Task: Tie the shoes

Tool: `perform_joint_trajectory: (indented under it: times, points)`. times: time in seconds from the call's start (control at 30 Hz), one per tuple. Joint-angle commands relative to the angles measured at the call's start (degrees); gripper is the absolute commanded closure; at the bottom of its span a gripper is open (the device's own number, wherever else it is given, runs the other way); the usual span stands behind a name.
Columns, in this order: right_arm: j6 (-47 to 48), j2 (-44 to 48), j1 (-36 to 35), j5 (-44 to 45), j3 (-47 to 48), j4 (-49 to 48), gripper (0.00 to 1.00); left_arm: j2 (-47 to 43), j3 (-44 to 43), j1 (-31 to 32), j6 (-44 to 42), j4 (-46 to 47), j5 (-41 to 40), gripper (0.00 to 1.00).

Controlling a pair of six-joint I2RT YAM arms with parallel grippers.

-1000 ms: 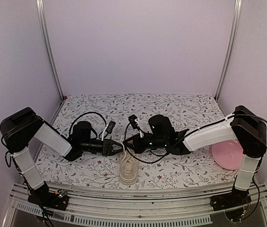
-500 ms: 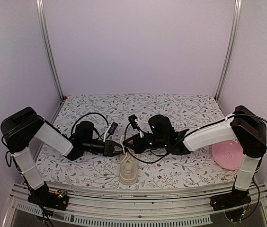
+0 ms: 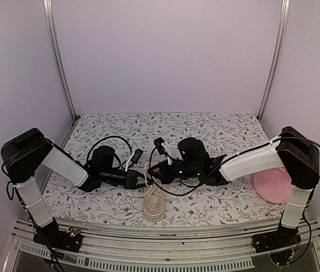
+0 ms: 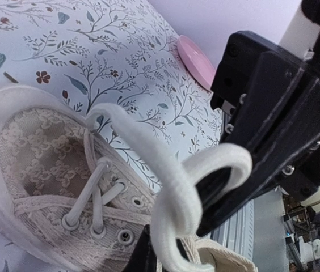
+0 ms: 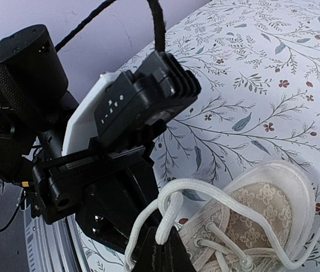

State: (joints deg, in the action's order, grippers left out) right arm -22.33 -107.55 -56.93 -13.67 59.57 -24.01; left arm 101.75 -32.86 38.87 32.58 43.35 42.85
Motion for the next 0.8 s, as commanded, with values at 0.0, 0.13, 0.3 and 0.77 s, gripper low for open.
perform_joint_trajectory:
  times: [0.0, 0.13, 0.3, 0.77]
  points:
    - [-0.12, 1.78, 0.25, 1.19, -0.05, -1.06, 0.98, -0.97, 0.10, 0.68, -1.29, -1.77, -0.33, 0.99]
    - [-0.09, 1.93, 0.29, 1.08, -0.20, -1.11, 0.98, -1.36, -0.01, 0.68, -0.89, -0.99, -0.51, 1.00]
    - [0.98, 4.99, 1.39, 1.09, -2.39, -1.20, 0.84, -3.49, 0.50, 0.13, -0.70, -1.87, -4.14, 1.00]
    - [9.20, 5.61, 8.31, -5.98, -5.93, 0.32, 0.40, -5.95, 0.44, -1.20, -1.90, -7.09, -6.11, 1.00]
